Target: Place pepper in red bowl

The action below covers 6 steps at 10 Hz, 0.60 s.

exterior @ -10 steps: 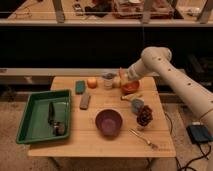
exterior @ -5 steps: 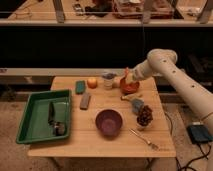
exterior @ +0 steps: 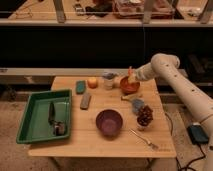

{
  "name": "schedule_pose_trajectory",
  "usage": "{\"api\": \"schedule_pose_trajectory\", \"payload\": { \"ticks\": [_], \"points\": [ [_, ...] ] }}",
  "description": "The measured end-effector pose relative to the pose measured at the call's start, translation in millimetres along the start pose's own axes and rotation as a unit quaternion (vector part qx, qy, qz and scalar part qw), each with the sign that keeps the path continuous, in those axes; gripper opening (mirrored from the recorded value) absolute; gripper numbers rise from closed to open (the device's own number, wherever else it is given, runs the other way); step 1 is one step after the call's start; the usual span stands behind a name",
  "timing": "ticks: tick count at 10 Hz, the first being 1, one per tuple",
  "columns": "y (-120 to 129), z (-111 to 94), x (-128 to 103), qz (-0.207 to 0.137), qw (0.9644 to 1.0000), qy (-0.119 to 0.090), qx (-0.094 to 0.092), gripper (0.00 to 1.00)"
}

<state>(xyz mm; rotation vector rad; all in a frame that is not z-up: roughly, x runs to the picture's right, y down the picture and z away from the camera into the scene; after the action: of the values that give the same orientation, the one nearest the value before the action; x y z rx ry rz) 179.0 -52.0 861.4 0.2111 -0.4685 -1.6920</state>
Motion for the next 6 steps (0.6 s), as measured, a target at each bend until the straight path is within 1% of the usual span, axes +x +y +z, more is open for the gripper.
{"api": "schedule_pose_trajectory", "payload": {
  "ticks": [1, 3, 6],
  "points": [
    [7.7, 5.0, -5.4, 0.001, 1.0000, 0.006, -0.005, 0.00],
    [16.6, 15.1, -8.1, 0.000, 0.9998, 0.015, -0.011, 0.00],
    [18.4, 23.0, -1.7, -0.012, 0.9995, 0.025, -0.015, 0.00]
  ]
}}
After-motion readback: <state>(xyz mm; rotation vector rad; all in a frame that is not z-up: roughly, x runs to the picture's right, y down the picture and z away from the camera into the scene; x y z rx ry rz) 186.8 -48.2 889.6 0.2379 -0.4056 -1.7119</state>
